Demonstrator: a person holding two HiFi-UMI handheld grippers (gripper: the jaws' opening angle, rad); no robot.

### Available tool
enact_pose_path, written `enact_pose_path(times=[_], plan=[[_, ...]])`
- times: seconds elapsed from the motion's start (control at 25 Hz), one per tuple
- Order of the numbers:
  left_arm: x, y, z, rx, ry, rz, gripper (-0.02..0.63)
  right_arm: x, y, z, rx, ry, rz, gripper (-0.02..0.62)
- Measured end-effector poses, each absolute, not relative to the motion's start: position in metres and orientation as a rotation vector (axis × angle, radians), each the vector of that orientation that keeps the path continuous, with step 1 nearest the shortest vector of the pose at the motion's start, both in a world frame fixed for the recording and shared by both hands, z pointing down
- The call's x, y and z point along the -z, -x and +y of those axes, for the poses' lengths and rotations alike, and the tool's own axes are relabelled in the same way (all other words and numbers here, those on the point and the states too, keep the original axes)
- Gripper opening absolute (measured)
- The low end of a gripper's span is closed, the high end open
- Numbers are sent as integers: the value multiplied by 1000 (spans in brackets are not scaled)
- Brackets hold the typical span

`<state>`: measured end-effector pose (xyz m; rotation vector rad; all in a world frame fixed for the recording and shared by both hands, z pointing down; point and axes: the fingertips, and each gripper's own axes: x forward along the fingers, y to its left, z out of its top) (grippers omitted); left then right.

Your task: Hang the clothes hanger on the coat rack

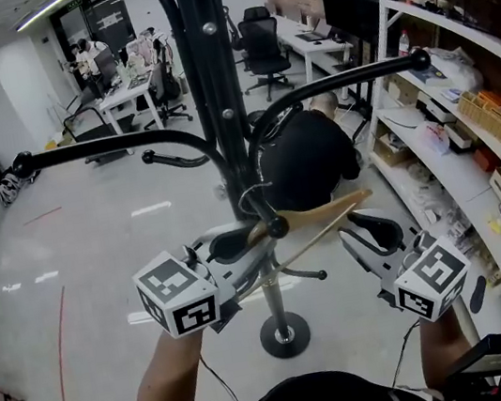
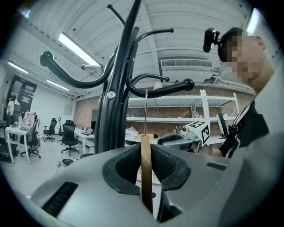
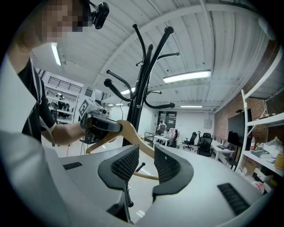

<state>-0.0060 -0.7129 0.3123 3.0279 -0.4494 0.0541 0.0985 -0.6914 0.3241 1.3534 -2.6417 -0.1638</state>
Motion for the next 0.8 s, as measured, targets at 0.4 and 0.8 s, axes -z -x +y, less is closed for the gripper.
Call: enact_pose_path(times=[0.4, 0.8], plan=[[-312, 6, -718, -8, -3110, -481, 54, -330, -96, -691, 167, -1327, -2641, 89], [-305, 12, -723, 95, -3195, -567, 74, -334, -100, -690, 154, -1331, -2620, 89]])
